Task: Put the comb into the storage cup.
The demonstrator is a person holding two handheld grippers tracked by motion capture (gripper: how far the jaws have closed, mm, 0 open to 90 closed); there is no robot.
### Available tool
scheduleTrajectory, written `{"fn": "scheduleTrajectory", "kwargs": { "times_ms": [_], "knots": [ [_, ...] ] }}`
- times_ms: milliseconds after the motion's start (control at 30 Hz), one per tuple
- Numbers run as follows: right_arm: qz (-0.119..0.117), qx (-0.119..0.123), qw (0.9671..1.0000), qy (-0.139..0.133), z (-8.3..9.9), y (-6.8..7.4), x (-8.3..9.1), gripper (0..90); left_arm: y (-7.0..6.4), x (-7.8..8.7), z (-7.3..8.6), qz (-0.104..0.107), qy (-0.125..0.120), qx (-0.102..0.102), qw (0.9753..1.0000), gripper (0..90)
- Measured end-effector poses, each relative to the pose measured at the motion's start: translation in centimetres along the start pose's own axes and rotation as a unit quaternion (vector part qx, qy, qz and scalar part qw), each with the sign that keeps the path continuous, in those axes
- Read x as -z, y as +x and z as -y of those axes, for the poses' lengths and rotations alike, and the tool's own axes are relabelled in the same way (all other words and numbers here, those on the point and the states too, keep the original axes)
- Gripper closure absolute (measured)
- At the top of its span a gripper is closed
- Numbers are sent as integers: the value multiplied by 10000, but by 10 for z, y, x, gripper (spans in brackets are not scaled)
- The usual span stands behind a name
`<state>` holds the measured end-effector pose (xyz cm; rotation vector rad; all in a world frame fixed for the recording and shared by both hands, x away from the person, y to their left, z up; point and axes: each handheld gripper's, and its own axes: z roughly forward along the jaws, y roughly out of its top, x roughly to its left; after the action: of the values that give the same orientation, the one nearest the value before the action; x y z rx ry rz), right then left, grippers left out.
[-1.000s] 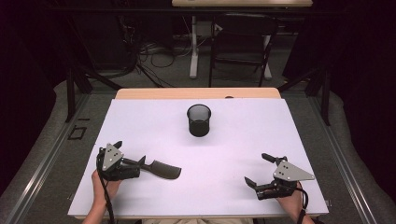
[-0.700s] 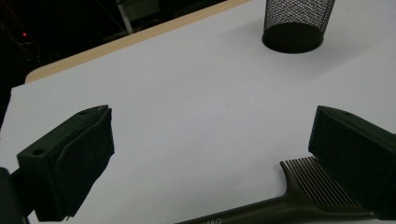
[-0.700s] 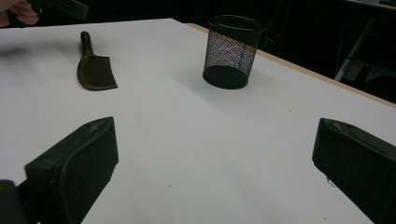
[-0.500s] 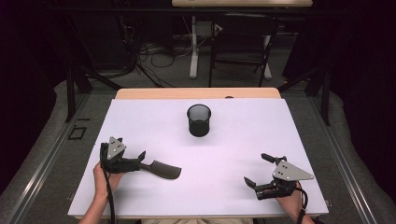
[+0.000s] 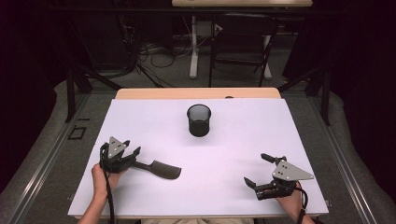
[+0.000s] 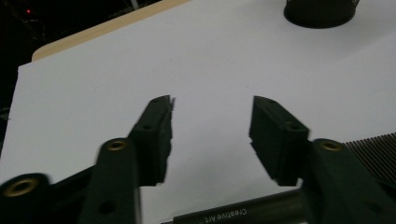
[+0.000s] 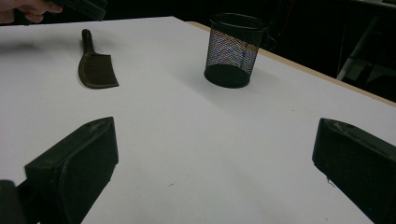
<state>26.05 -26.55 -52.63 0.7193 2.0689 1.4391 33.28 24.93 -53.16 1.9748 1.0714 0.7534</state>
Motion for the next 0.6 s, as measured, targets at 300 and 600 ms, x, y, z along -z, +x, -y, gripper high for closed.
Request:
{"fn": "scheduleTrajectory", "kwargs": {
  "times_ms": [300, 600],
  "knots": [
    [-10, -32, 10000, -4, 0, 0, 0, 0, 7, 0, 5, 45, 142, 83, 9999, 889],
    [-6, -38, 10000, -1, 0, -1, 0, 0, 17, -1, 11, -47, 493, 244, 9985, 900]
  ]
}}
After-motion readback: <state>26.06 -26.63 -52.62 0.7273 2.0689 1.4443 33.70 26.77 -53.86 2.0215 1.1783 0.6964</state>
